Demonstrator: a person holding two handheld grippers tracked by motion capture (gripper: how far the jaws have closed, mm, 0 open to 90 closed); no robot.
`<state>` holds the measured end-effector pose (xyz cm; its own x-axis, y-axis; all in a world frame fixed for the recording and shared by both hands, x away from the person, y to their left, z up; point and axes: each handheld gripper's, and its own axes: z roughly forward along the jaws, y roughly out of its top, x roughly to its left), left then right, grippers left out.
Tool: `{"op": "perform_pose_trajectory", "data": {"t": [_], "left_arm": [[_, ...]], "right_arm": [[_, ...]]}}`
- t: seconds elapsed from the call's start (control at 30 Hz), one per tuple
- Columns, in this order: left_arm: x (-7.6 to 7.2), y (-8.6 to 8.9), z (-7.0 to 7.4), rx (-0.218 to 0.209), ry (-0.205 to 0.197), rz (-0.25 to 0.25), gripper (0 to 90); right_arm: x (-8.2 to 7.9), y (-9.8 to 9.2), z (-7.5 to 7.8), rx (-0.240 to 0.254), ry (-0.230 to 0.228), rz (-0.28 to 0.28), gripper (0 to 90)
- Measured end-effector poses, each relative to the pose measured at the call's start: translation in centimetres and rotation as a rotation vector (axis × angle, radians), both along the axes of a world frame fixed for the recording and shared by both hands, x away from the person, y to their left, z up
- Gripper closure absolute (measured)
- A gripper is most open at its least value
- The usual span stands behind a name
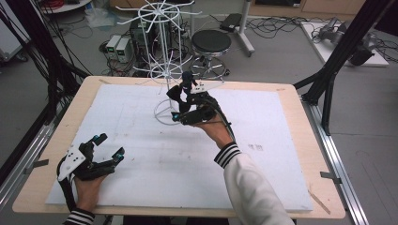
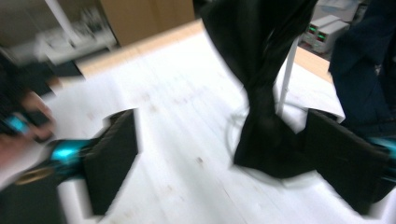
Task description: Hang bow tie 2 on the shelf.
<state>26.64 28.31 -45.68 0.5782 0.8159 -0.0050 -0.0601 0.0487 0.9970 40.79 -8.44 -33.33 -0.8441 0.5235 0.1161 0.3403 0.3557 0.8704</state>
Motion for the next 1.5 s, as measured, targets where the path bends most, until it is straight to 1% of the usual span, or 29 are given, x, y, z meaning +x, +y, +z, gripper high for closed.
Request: {"op": "perform_pose_trajectory", "data": {"t": [0.03, 0.07, 0.1, 0.17, 0.23, 0.27, 0.33, 0.43, 0.53, 0.6, 0.63, 0.67, 0.7, 0.73, 0.77, 0.83, 0.93, 1.0, 1.07, 1.1, 1.13, 1.17, 1.2, 1.3, 1.37, 1.4, 1.43, 1.47, 1.5], "left_arm": [[0.0, 0.0, 0.0, -0.003, 0.001, 0.001, 14.6], [0.0, 0.0, 0.0, -0.002, 0.001, 0.000, 14.6], [0.0, 0.0, 0.0, -0.002, 0.001, 0.001, 14.6], [0.0, 0.0, 0.0, 0.001, 0.001, 0.001, 14.6], [0.0, 0.0, 0.0, 0.002, 0.002, 0.002, 14.6], [0.0, 0.0, 0.0, 0.002, 0.001, 0.002, 14.6], [0.0, 0.0, 0.0, 0.002, 0.001, 0.002, 14.6], [-0.1, 0.0, 0.0, 0.002, -0.001, 0.001, 14.6], [-0.1, 0.0, 0.0, 0.000, -0.007, 0.003, 14.6], [-0.1, 0.0, 0.0, 0.001, -0.007, 0.005, 14.6], [-0.1, 0.0, 0.0, 0.000, -0.007, 0.004, 14.6], [-0.1, 0.0, 0.0, 0.000, -0.006, 0.004, 14.6], [-0.1, 0.0, 0.0, 0.000, -0.006, 0.005, 14.6], [-0.1, 0.0, 0.0, 0.001, -0.005, 0.005, 14.6], [-0.1, 0.0, 0.0, 0.003, -0.004, 0.005, 14.6], [-0.1, 0.0, 0.0, 0.009, -0.003, 0.003, 14.6], [-0.1, 0.0, 0.0, 0.008, -0.004, 0.003, 14.6], [-0.1, -0.1, 0.0, 0.009, -0.003, 0.004, 14.6], [-0.1, -0.1, 0.0, 0.009, -0.001, 0.008, 14.6], [-0.1, -0.1, 0.0, 0.008, 0.001, 0.009, 14.6], [0.0, -0.1, 0.0, 0.007, 0.001, 0.009, 14.6], [0.0, -0.1, 0.0, 0.007, 0.002, 0.010, 14.6], [0.0, -0.1, 0.0, 0.008, 0.001, 0.011, 14.6], [-0.1, -0.1, 0.0, 0.009, 0.001, 0.012, 14.6], [0.0, -0.1, 0.0, 0.009, 0.001, 0.012, 14.6], [0.0, -0.1, 0.0, 0.009, 0.002, 0.012, 14.6], [-0.1, -0.1, 0.0, 0.009, 0.001, 0.012, 14.6], [-0.1, -0.1, 0.0, 0.010, 0.001, 0.013, 14.6], [-0.1, -0.2, 0.0, 0.009, -0.001, 0.014, 14.6]], "right_arm": [[-0.2, 0.0, -0.1, -0.022, -0.021, 0.007, 9.6], [-0.4, -0.1, -0.1, -0.020, -0.027, 0.024, 7.0], [-0.6, -0.2, -0.2, -0.011, -0.027, 0.031, 0.9], [-1.0, -0.6, -0.2, 0.004, -0.027, 0.023, 0.8], [-1.4, -1.3, -0.3, 0.012, -0.047, 0.009, 0.8], [-1.7, -1.7, -0.3, 0.014, -0.045, -0.002, 0.8], [-2.1, -2.6, -0.4, 0.020, -0.046, -0.006, 0.8], [-3.2, -4.3, -0.5, 0.045, -0.067, -0.031, 0.8], [-4.5, -6.3, -0.9, 0.066, -0.105, -0.075, 0.8], [-5.7, -8.0, -1.4, 0.087, -0.151, -0.120, 0.8], [-6.2, -8.8, -1.7, 0.101, -0.166, -0.138, 0.8], [-6.6, -9.6, -2.1, 0.108, -0.182, -0.156, 0.8], [-7.2, -10.6, -2.5, 0.105, -0.200, -0.190, 0.8], [-7.8, -11.4, -2.9, 0.112, -0.227, -0.221, 0.8], [-8.3, -11.9, -3.2, 0.120, -0.237, -0.244, 0.8], [-9.6, -13.4, -4.0, 0.142, -0.277, -0.296, 0.8], [-11.5, -15.1, -5.5, 0.147, -0.362, -0.369, 0.8], [-12.6, -16.0, -6.7, 0.152, -0.404, -0.414, 0.8], [-13.3, -16.8, -7.7, 0.164, -0.418, -0.443, 0.8], [-13.6, -17.1, -8.1, 0.176, -0.411, -0.458, 0.8], [-13.7, -17.4, -8.3, 0.158, -0.394, -0.467, 0.8], [-13.9, -17.6, -8.7, 0.164, -0.420, -0.474, 0.8], [-14.2, -17.8, -9.1, 0.185, -0.435, -0.486, 0.8], [-14.6, -18.5, -10.0, 0.202, -0.442, -0.509, 0.8], [-14.7, -19.0, -10.6, 0.207, -0.458, -0.523, 0.8], [-14.7, -19.1, -10.7, 0.203, -0.443, -0.522, 0.8], [-14.6, -19.3, -10.9, 0.198, -0.447, -0.529, 0.8], [-14.6, -19.5, -11.1, 0.209, -0.444, -0.534, 0.8], [-14.5, -19.7, -11.3, 0.203, -0.438, -0.537, 0.8]]}}
